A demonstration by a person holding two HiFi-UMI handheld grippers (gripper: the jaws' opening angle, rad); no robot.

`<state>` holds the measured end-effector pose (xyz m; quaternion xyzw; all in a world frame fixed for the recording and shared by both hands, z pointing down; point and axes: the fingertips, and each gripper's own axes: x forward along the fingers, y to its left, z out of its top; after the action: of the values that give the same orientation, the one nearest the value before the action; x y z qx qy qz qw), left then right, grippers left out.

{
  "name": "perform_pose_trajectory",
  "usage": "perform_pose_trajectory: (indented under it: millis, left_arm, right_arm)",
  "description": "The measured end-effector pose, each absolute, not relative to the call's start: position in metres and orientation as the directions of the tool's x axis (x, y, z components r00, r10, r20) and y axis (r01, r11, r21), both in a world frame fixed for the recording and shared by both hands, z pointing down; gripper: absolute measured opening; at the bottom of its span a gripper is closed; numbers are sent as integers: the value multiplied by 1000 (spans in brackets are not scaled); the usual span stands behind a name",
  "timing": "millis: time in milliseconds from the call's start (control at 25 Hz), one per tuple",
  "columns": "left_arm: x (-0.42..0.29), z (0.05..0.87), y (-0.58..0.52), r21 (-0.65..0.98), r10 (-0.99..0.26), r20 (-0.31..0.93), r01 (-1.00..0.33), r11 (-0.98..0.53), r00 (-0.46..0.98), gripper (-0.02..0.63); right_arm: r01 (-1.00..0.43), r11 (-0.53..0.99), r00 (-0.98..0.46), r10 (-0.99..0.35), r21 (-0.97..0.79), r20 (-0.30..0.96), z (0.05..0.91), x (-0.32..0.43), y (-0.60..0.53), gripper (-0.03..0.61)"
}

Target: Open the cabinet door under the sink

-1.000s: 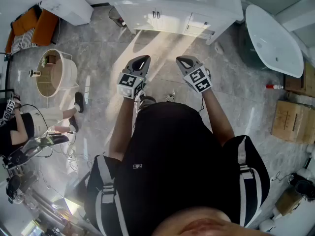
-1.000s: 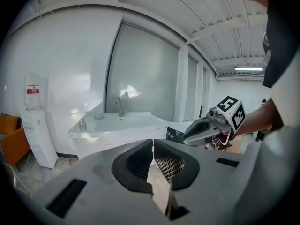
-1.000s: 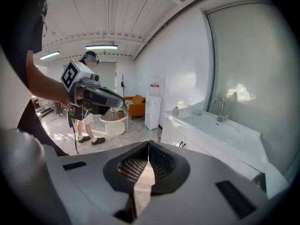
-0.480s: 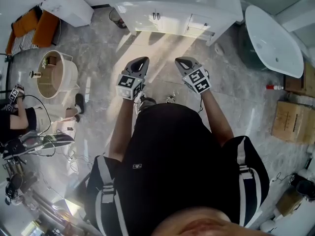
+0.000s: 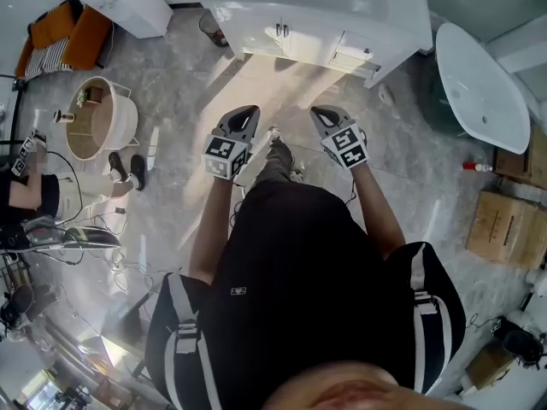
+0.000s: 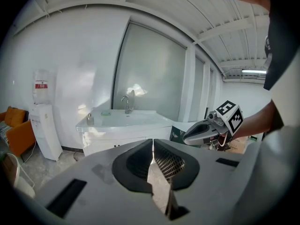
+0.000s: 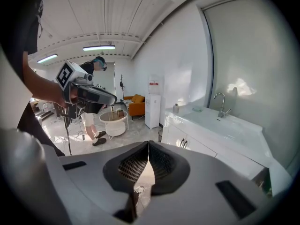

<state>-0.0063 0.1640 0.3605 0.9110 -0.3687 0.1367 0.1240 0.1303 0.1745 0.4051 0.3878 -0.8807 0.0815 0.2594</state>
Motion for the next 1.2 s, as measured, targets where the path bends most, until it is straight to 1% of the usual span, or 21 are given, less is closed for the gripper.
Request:
perform_pose_trajectory:
  millis: [240,640,960,1200]
  left_arm:
    - [-17,371,138,162,-656,331,-725,-669,679,17]
    - [7,405,51,258,-679,322,-751,-608,660,17]
    - [-1,466,-29,306,-699,387,-798,-518,602,17]
    - [13,516,-76,288,-674,431,-799,-528,600,17]
  right_arm:
    - [-711,700,-562,-623,67,545,412,129,155,60]
    - [-671,738,-541,-555,74,632,434,163,83,60]
    - [-639,769,-564,-480,12,672,468,154,8,60]
    - [-648,761,-560,-467,-10,684,503,152,-60,60]
